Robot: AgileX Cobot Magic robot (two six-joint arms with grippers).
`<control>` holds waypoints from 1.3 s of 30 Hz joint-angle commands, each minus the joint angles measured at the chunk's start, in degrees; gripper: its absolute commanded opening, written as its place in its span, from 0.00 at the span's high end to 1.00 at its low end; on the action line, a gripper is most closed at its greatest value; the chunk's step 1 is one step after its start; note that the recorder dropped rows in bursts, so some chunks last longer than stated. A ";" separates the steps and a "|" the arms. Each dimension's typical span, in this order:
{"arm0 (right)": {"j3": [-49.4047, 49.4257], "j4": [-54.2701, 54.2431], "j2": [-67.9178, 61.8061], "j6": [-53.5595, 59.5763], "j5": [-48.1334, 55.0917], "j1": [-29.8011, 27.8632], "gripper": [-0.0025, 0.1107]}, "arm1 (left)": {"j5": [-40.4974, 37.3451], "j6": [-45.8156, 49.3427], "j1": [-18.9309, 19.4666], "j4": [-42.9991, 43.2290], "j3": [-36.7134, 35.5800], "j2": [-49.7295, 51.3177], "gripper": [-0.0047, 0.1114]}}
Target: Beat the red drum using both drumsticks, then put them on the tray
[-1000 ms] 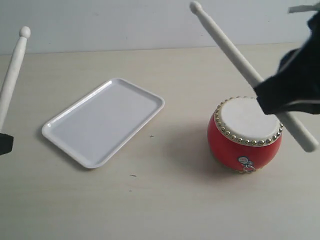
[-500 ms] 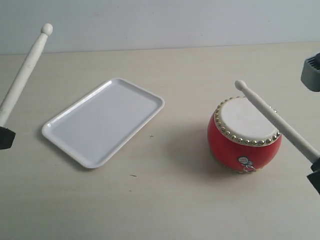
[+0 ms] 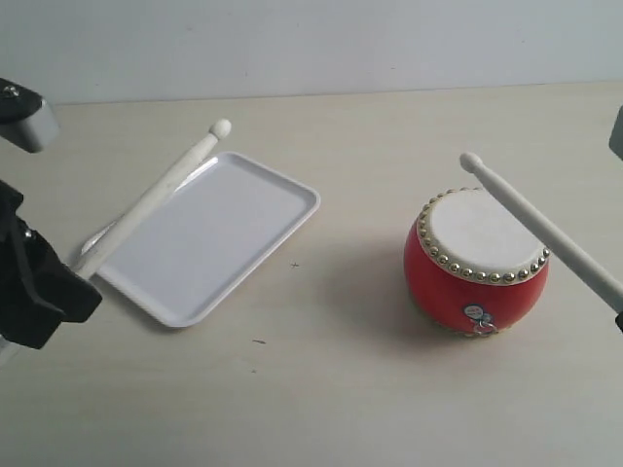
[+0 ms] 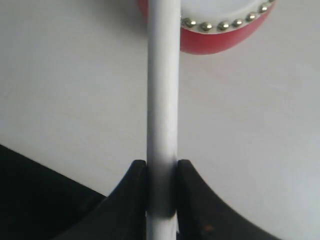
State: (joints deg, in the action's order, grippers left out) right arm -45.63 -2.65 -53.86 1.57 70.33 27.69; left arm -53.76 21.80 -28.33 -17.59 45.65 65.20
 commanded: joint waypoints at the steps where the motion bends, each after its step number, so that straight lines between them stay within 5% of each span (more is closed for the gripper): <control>1: 0.16 -0.18 -1.81 -1.57 -0.37 -0.31 0.98 | 4.20 0.25 -1.58 -1.05 0.55 0.88 0.96; 15: 0.26 2.65 -4.90 -1.57 -0.37 -7.50 0.98 | 5.59 4.36 -1.72 -4.40 0.63 6.86 0.96; 33: -7.72 -0.60 -6.70 0.31 -0.37 -7.49 0.98 | 8.29 4.93 -1.72 -4.78 0.63 7.65 0.96; 39: 8.55 2.65 -12.10 -0.42 -0.37 -7.49 0.98 | 8.15 5.06 -1.72 -5.33 0.41 7.70 0.96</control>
State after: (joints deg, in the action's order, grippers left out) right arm -38.69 -1.25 -65.70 1.32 70.15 20.70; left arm -46.13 26.50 -29.82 -22.01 45.89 72.78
